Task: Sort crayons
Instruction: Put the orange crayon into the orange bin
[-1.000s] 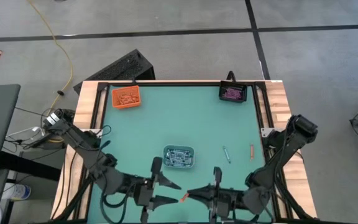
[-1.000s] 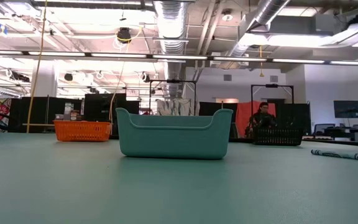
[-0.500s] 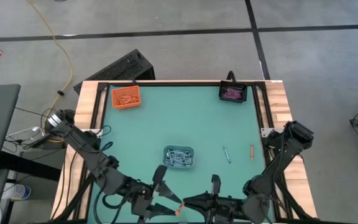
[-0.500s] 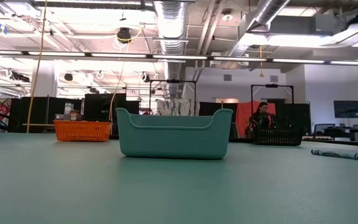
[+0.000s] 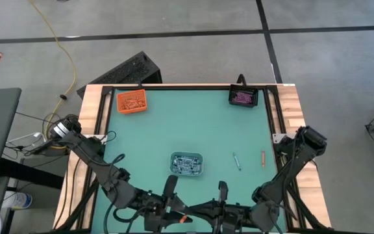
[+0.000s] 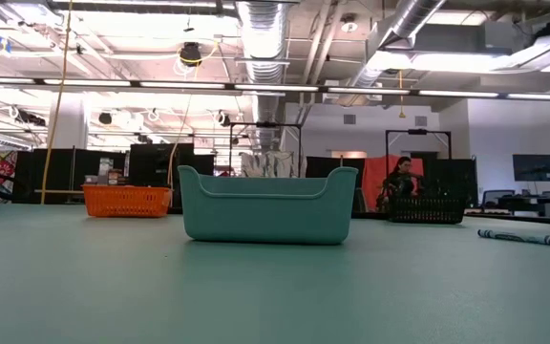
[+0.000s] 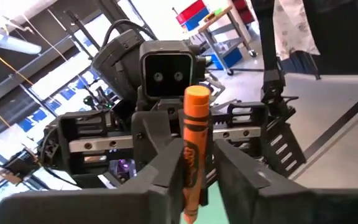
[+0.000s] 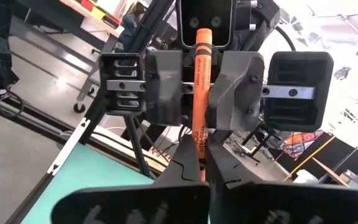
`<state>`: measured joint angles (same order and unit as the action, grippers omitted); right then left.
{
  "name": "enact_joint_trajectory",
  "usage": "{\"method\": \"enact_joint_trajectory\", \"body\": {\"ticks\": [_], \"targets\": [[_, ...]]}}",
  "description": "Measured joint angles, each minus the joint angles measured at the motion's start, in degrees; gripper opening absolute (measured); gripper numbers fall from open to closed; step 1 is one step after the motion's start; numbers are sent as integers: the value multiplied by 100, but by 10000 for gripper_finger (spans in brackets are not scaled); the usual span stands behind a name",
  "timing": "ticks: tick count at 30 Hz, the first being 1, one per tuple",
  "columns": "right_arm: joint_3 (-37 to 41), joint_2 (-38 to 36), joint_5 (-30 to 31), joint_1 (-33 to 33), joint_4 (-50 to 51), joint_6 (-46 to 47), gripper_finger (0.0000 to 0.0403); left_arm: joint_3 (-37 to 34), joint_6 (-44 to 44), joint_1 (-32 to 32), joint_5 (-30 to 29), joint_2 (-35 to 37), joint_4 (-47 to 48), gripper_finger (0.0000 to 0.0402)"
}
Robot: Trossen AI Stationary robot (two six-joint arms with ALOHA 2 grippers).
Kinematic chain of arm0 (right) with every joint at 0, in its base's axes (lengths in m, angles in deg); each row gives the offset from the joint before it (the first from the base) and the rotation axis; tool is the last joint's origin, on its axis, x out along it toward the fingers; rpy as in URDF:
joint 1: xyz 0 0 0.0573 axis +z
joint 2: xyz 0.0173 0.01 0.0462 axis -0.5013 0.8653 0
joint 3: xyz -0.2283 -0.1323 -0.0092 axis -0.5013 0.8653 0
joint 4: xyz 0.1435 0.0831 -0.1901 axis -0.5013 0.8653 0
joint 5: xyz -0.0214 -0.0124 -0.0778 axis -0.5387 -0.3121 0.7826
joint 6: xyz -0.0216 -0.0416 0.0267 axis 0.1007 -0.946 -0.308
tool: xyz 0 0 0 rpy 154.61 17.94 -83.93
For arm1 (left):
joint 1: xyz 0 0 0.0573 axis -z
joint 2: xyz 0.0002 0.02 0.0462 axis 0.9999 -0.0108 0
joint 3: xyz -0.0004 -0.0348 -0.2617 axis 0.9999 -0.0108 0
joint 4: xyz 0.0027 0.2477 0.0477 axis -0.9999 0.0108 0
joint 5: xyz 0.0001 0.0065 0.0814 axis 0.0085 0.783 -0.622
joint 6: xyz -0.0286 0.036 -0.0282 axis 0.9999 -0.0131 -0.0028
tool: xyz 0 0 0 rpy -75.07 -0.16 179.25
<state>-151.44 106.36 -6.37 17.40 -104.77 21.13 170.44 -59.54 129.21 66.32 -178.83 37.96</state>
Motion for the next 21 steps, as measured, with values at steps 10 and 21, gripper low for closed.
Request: {"method": "enact_joint_trajectory", "body": {"ticks": [10,21], "targets": [[0,4,40,50,92,144,1,0,-216,18,-16,0,37,10],[0,-8,1705,23,1539,1588,120,0,-333,-219,-657,0,1239,9]]}}
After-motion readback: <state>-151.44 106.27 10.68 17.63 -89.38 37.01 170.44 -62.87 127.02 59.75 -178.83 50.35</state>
